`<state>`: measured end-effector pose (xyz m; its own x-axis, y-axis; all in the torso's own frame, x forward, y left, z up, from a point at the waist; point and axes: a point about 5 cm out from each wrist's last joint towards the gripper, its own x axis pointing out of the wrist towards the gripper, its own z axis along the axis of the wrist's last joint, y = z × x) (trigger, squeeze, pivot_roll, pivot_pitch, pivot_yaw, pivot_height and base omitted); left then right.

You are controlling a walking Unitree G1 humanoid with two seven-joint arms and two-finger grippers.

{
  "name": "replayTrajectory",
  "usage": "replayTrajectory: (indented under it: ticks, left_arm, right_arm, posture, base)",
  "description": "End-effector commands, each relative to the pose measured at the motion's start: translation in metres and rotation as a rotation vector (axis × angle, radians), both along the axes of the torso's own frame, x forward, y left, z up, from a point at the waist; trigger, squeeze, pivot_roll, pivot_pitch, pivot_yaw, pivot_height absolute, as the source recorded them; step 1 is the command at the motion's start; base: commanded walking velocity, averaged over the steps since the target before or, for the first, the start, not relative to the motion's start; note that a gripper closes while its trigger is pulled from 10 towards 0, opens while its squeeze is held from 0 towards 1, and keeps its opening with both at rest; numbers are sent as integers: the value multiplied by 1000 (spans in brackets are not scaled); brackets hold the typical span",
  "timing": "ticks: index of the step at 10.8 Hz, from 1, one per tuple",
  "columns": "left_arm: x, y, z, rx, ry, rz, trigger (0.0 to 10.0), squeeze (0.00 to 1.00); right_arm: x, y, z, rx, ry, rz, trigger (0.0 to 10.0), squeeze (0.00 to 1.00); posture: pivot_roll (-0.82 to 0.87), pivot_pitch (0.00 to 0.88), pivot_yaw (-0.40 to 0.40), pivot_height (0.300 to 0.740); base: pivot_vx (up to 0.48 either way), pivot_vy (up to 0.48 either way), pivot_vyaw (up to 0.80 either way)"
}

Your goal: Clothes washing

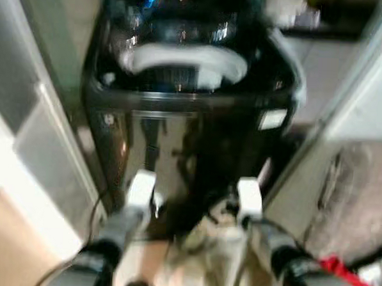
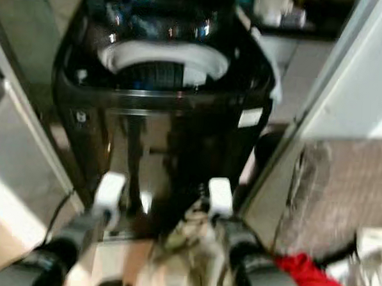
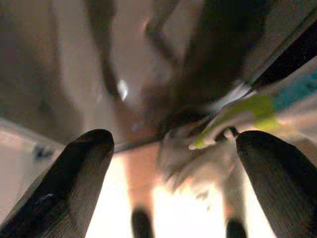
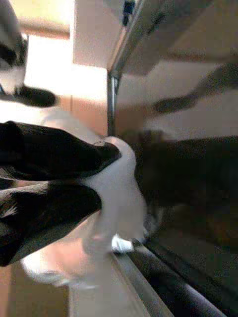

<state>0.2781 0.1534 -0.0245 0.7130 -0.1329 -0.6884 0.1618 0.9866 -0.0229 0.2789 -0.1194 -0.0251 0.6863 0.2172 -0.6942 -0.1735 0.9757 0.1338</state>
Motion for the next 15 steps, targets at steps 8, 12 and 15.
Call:
replayTrajectory:
  ticks: [8, 12, 15]
  left_arm:
    - [-77, -27, -55, -53, 342, 23, 10000, 0]
    - [-81, -26, -57, -74, 367, 95, 10000, 0]
    - [-82, -16, -58, -105, 368, 193, 10000, 0]
  right_arm:
    - [-50, -23, -39, -133, 234, -72, 0, 0]
    - [-57, -15, -43, -39, 287, -156, 0, 0]
    - [-59, -9, -44, 12, 299, -178, 0, 0]
  posture:
    - [-89, 0, -23, 732]
    - [-91, 0, -23, 732]
    - [-80, 0, -22, 732]
  base:
    - [0, 0, 0]
    - [0, 0, 0]
    - [0, 0, 0]
